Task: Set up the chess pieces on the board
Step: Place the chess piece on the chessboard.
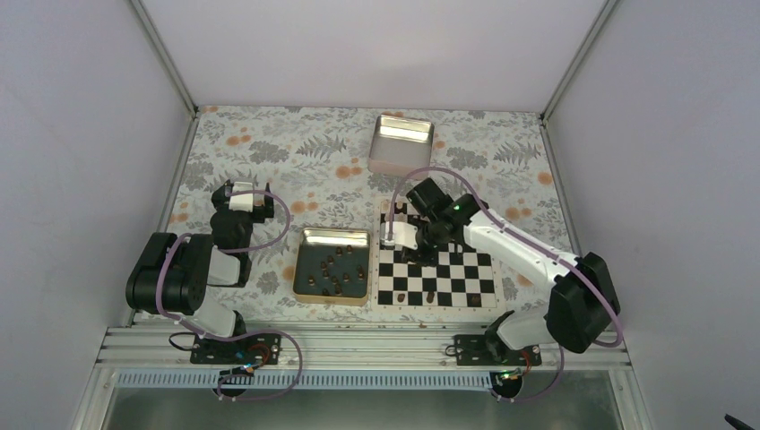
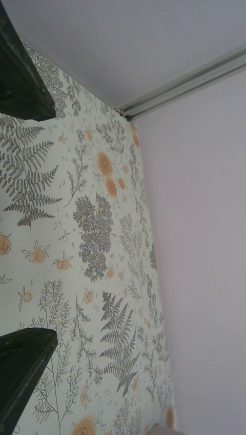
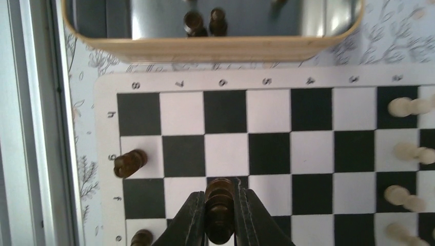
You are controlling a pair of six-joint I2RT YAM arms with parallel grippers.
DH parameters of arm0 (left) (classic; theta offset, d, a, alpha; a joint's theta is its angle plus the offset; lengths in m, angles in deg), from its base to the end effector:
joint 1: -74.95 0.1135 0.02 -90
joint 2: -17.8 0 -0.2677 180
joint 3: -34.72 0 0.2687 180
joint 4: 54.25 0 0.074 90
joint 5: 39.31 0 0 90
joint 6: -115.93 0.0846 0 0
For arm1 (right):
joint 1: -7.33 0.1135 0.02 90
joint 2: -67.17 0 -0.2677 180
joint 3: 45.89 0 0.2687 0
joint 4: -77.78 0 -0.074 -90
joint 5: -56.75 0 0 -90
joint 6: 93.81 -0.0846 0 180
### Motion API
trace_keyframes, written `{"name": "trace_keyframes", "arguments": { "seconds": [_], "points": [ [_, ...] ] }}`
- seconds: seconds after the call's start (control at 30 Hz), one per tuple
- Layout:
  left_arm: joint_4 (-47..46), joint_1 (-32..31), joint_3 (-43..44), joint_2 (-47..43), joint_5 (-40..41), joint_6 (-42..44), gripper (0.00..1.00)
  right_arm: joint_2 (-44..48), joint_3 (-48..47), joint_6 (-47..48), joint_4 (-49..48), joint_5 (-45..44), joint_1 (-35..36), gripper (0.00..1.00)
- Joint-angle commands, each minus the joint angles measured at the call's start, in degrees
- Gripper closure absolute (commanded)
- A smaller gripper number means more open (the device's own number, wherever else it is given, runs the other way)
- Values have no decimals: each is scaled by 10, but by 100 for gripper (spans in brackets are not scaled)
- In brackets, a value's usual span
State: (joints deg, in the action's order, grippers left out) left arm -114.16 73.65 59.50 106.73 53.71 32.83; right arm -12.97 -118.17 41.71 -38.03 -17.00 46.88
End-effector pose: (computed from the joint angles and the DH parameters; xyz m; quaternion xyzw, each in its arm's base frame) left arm 0.2902 -0.0021 0.1276 0.0345 0.7319 0.0525 0.6785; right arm 0.2071 0.2017 0.1928 -0.6773 0.7056 0.1314 0.1615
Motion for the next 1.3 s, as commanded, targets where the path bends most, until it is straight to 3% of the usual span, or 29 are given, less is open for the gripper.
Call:
{"name": "trace_keyframes", "arguments": {
  "seconds": [0.0,1.27],
  "points": [
    [-29,-2,3,6,-1,-1,0,22,33,-5,6,8,-3,93],
    [-28,-2,3,7,-1,-1,0,-27,107,82,28,57,35,93]
  ]
}}
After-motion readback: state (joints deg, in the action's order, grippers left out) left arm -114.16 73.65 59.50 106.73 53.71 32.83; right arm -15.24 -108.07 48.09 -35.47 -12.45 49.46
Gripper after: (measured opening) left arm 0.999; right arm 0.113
